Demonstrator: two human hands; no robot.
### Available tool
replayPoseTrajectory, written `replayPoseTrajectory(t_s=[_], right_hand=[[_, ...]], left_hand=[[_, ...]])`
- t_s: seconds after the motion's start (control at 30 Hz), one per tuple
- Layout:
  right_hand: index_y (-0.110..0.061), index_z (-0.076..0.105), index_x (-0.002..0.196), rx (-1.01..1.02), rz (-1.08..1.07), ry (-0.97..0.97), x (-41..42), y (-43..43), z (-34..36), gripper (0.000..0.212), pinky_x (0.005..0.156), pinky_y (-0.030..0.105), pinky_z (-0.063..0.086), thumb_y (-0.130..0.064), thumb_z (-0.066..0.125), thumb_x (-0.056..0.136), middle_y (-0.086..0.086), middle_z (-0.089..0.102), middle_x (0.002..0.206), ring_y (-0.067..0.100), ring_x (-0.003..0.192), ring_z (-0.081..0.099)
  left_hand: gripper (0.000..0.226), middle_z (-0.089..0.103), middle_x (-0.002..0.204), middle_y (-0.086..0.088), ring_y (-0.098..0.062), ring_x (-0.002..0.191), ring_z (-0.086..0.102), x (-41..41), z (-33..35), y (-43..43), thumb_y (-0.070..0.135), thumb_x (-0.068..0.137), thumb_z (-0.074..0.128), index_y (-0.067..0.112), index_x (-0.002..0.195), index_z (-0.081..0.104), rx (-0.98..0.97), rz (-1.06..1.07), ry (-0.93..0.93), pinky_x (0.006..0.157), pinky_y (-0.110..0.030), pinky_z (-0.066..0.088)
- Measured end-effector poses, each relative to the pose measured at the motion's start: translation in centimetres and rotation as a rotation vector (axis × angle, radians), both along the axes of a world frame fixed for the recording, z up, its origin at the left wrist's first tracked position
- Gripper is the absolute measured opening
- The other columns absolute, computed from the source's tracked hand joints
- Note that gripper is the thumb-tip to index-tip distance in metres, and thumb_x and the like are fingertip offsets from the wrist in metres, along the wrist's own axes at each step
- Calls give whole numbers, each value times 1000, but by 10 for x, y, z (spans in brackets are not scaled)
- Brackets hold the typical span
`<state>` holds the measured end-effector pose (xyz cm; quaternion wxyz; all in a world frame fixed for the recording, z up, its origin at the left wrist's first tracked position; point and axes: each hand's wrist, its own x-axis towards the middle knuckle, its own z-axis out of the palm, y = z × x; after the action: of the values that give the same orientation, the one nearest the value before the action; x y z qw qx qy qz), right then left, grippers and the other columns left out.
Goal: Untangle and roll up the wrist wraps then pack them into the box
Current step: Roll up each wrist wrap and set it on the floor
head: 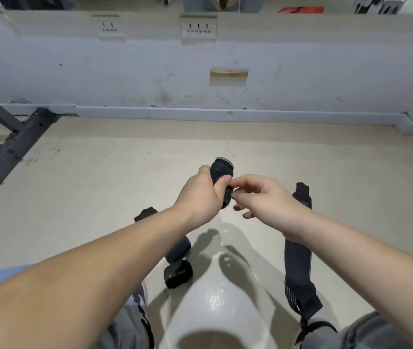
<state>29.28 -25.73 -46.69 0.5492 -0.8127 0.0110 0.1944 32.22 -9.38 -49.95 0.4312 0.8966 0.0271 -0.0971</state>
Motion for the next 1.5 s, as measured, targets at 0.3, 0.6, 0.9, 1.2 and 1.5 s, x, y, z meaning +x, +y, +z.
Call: replayPoseTrajectory(t_s=[0.3, 0.6, 0.9, 1.2, 1.5], right_hand=[[-27, 42, 156, -497, 499, 426, -14, 14, -125, 56, 110, 39, 48, -19, 50, 101, 7, 56, 150, 28, 132, 58], [-3, 65, 110, -476, -92, 523, 13, -55, -268, 23, 68, 35, 46, -19, 55, 97, 15, 61, 96, 35, 81, 59], [-10, 36, 147, -768, -579, 693, -17, -131, -349, 64, 102, 47, 40, -39, 61, 95, 17, 38, 145, 41, 134, 39], [-8, 66, 109, -444, -758, 707, -23, -154, -367, 47, 81, 40, 60, -35, 88, 77, 7, 73, 99, 30, 87, 70], [-8, 57, 101, -23, -600, 608, 18, -87, -298, 27, 66, 30, 46, 0, 62, 76, 12, 62, 97, 28, 83, 58]], left_hand=[[47, 69, 110, -19, -40, 104, 65, -39, -172, -1, 52, 108, 41, 7, 118, 52, 401, -65, 252, 78, -41, 45], [39, 56, 114, -5, -33, 103, 64, -24, -266, -13, 52, 106, 42, 16, 123, 42, 501, -162, 450, 82, -41, 48], [30, 47, 125, -6, -35, 93, 63, -23, -298, 4, 36, 109, 46, 15, 130, 41, 719, -190, 434, 67, -39, 42], [42, 38, 143, 4, -26, 94, 69, -13, -270, -14, 28, 106, 48, 21, 147, 40, 619, -250, 206, 67, -39, 55], [36, 58, 73, 9, -14, 68, 55, -17, -251, -63, 43, 104, 55, 24, 73, 57, 74, -125, 364, 65, -24, 38]])
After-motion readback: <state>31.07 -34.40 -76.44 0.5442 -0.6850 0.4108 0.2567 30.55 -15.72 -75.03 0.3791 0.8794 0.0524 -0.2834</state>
